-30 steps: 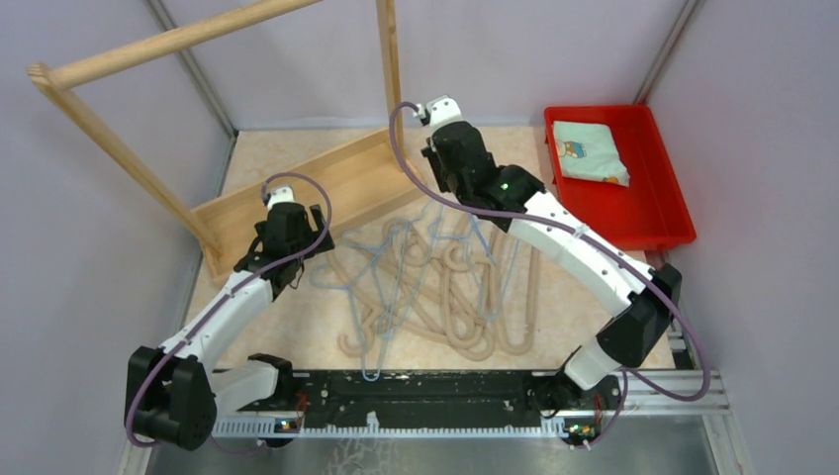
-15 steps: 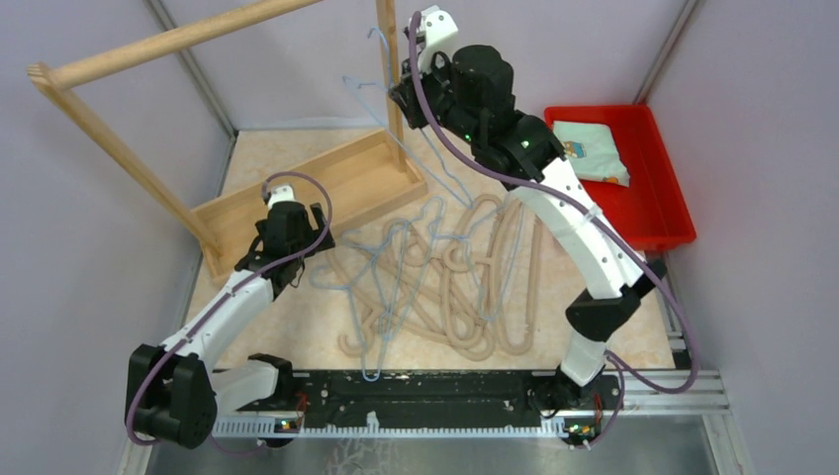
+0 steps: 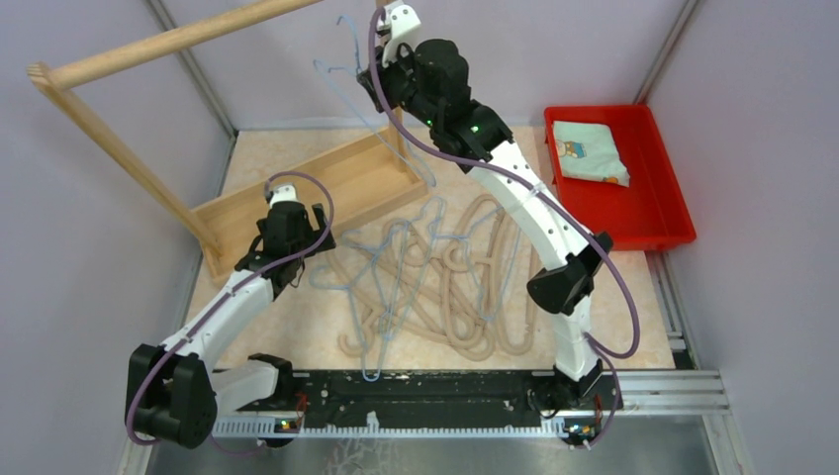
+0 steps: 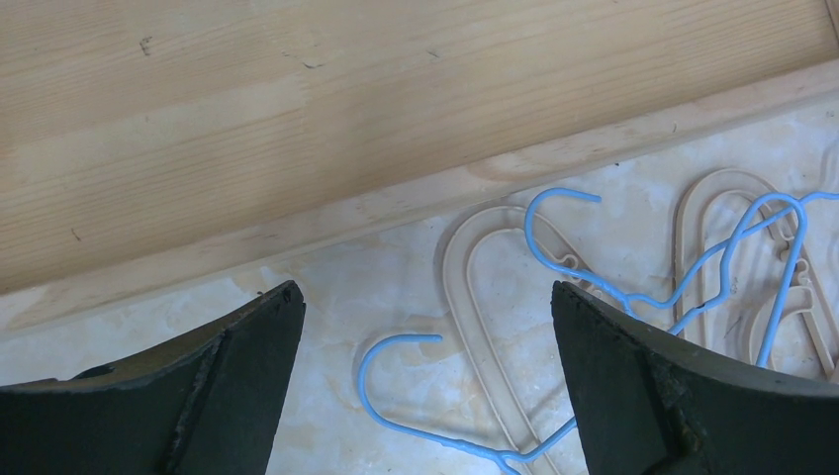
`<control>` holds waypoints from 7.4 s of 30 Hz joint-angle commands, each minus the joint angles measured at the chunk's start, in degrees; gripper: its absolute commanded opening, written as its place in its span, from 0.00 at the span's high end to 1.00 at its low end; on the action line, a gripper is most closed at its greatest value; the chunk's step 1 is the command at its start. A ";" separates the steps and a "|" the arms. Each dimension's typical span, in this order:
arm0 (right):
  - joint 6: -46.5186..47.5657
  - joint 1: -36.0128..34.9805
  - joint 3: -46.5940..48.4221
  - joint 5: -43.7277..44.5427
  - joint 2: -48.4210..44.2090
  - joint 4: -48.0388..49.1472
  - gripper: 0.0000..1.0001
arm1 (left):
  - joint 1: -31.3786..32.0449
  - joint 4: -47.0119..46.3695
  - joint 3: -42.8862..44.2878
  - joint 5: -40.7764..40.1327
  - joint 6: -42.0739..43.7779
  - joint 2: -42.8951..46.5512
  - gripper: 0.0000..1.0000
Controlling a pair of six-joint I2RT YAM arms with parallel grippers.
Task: Organize the hangers
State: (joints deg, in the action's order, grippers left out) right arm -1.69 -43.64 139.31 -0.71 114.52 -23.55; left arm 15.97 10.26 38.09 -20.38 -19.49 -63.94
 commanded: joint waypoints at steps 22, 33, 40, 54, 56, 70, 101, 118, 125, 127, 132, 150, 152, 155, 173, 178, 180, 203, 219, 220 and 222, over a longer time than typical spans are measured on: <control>0.69 1.14 10.09 5.89 11.71 29.27 1.00 | -0.34 0.84 5.15 3.41 0.09 -2.20 0.00; 0.84 1.22 12.95 9.18 16.47 33.48 0.91 | -0.37 3.98 2.75 2.54 0.82 1.13 0.00; 1.30 1.66 12.60 9.79 15.80 33.69 0.81 | -0.41 2.21 2.70 3.95 0.23 -0.96 0.00; -0.74 3.13 12.45 9.07 15.38 33.00 0.38 | -0.41 2.23 3.33 2.88 -0.21 -1.94 0.00; -0.68 3.33 10.29 8.81 12.91 32.22 0.27 | -0.41 1.78 3.20 3.27 -0.67 -2.78 0.00; 1.90 3.90 -20.03 6.99 -12.81 31.29 0.07 | -0.41 -3.34 3.72 3.36 -1.67 -8.96 0.00; -18.98 3.29 -90.58 4.43 -39.73 -5.18 0.43 | -0.42 -2.16 5.09 6.38 -4.55 -14.22 0.00; -20.56 3.10 -94.16 5.08 -34.37 -2.35 0.52 | -0.47 -0.82 0.93 4.80 -5.15 -9.70 0.00; -21.08 2.91 -93.47 5.19 -35.12 -5.02 0.66 | -0.41 -0.58 1.58 4.82 -5.13 -10.63 0.00; -21.68 2.73 -94.00 5.28 -35.94 -5.37 0.67 | -0.42 -0.68 2.00 4.95 -5.15 -11.20 0.00; -23.52 2.59 -97.69 5.08 -39.07 -5.17 0.68 | -0.42 -0.38 3.00 5.39 -4.95 -12.92 0.00; -18.38 2.59 -83.09 11.66 -45.93 -22.22 1.00 | -0.41 -0.60 7.35 5.12 -5.03 -16.56 0.00; -17.31 2.59 -79.81 16.39 -46.64 -26.47 1.00 | -0.41 -1.21 7.44 5.10 -5.17 -16.78 0.00; -16.83 2.65 -77.87 21.24 -48.13 -29.67 1.00 | -0.44 -1.71 7.79 5.21 -5.21 -17.17 0.00; -15.48 3.18 -61.61 12.84 -46.64 -32.40 1.00 | -0.41 -2.96 6.32 5.54 -4.28 -15.01 0.00; -12.46 3.20 -51.05 -5.29 -41.29 -36.18 1.00 | -0.41 -3.22 5.58 5.21 -4.88 -13.95 0.00; -12.46 3.21 -48.06 -10.88 -40.05 -36.25 1.00 | -0.41 -3.38 4.83 5.16 -5.56 -13.32 0.00; -11.99 3.21 -32.01 -41.48 -28.47 -31.79 1.00 | -0.41 -3.36 1.09 4.12 -6.04 -5.85 0.00; -39.00 4.87 -10.31 -59.93 -7.15 13.64 1.00 | -0.41 -1.94 2.33 2.77 -4.98 -4.38 0.00; -41.75 4.92 -10.27 -60.67 -6.32 17.06 1.00 | -0.41 -1.86 2.20 2.54 -4.80 -4.17 0.00; -46.50 5.23 -10.24 -61.73 -4.83 24.39 1.00 | -0.41 -1.81 1.84 2.06 -4.32 -3.81 0.00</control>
State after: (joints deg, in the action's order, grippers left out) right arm -36.51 -39.07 127.28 -56.58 107.44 -22.17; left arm 15.86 8.21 39.46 -16.73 -25.04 -69.47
